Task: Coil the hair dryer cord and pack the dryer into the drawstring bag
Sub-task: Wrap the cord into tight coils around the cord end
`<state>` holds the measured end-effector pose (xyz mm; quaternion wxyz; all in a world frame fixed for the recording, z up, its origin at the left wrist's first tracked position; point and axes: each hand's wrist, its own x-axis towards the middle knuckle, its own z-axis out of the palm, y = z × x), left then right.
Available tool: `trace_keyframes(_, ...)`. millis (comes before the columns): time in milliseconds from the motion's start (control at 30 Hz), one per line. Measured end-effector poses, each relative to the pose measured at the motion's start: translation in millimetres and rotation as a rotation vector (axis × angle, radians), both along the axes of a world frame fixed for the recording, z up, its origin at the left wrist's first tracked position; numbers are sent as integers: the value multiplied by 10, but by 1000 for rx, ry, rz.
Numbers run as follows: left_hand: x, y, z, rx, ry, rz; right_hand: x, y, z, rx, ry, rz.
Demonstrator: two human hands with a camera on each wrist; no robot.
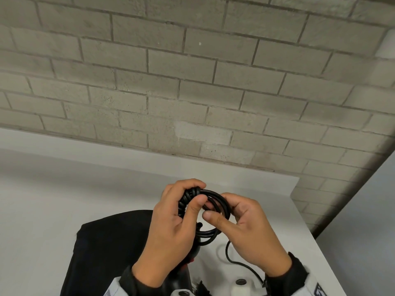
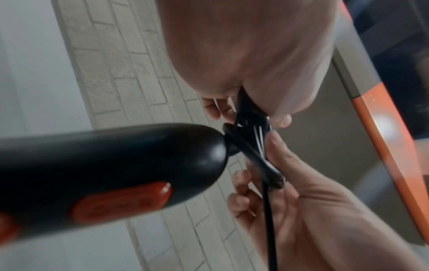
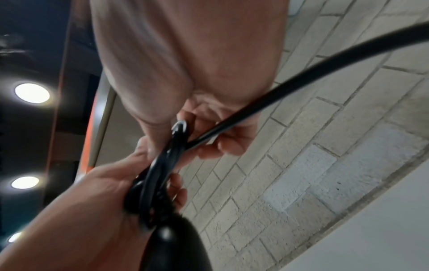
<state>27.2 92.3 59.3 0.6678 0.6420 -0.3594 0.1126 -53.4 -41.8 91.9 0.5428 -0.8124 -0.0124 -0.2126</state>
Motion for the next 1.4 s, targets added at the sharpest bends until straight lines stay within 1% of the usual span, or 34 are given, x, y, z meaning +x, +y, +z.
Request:
trace_keyframes(33,3,-6,-7,-2,10,18,-9,47,-33,-30,-32,-72)
trace_keyframes(67,6,-14,-15,-4,15,39,-21,99,-70,-88,-84,-181)
trace_keyframes(133,-1,-28,-28,-14,17,80,-45,198,-151,-257,-249,-435)
trace_keyframes(200,-24,-46,-29,-25,10,105,-57,276,-236,-474,-413,-567)
trace_keyframes(233,-38,-56,-30,-29,3,116,-54,314,-273,-585,-438,-615)
trace_keyframes(300,-52,-73,-36,-40,-2,145,-45,375,-317,-719,-400,-687)
trace_keyframes(367,-53,-83,-34,-59,-14,167,-45,430,-317,-745,-305,-705)
trace_keyframes(433,-56,-95,-23,-57,-61,187,-53,483,-299,-719,-180,-680)
trace_keyframes(467,-63,-105,-16,-49,-86,193,-65,501,-288,-690,-113,-671)
trace_keyframes(500,-70,-118,-5,-43,-106,198,-74,509,-264,-623,-51,-638)
trace_keyframes(533,-76,-127,1,-42,-122,205,-74,508,-243,-519,8,-568)
trace_keyframes(600,-67,-127,9,-57,-131,208,-101,479,-140,-235,153,-391)
trace_keyframes(667,-40,-108,21,-71,-135,209,-138,419,16,94,242,-284)
trace_keyframes(733,-12,-89,27,-66,-158,212,-186,347,132,461,262,-156)
trace_keyframes(767,-1,-82,31,-62,-164,211,-212,313,158,551,248,-93)
trace_keyframes(800,10,-77,37,-63,-163,212,-231,295,162,552,236,-51)
trace_keyframes(833,24,-76,42,-68,-158,216,-247,293,147,487,222,-42)
trace_keyframes(867,40,-76,42,-71,-149,225,-264,307,120,382,202,-57)
trace_keyframes(933,80,-73,32,-73,-135,246,-293,357,25,231,103,-132)
trace_keyframes(967,94,-71,27,-71,-133,251,-308,387,-8,210,67,-175)
trace_keyframes(1033,108,-65,20,-66,-137,252,-346,428,-72,184,61,-224)
trace_keyframes(1067,109,-65,18,-62,-140,250,-353,437,-72,197,63,-237)
trace_keyframes(1100,107,-65,15,-59,-143,250,-363,446,-49,253,70,-222)
trace_keyframes(1133,104,-65,15,-58,-147,252,-375,436,-32,349,90,-160)
trace_keyframes(1167,103,-69,15,-59,-156,254,-380,408,-33,510,114,-73)
trace_keyframes(1233,86,-79,13,-56,-189,257,-384,355,-29,893,179,88)
trace_keyframes(1267,68,-90,13,-52,-205,253,-385,320,-54,1022,185,151)
trace_keyframes(1300,53,-103,10,-48,-213,248,-385,294,-87,1081,170,189)
trace_keyframes(1333,44,-113,4,-45,-216,244,-389,281,-131,1058,140,203)
trace_keyframes(1367,45,-125,1,-45,-215,244,-406,285,-181,942,103,188)
trace_keyframes(1400,52,-131,-5,-49,-205,246,-433,304,-236,748,69,147)
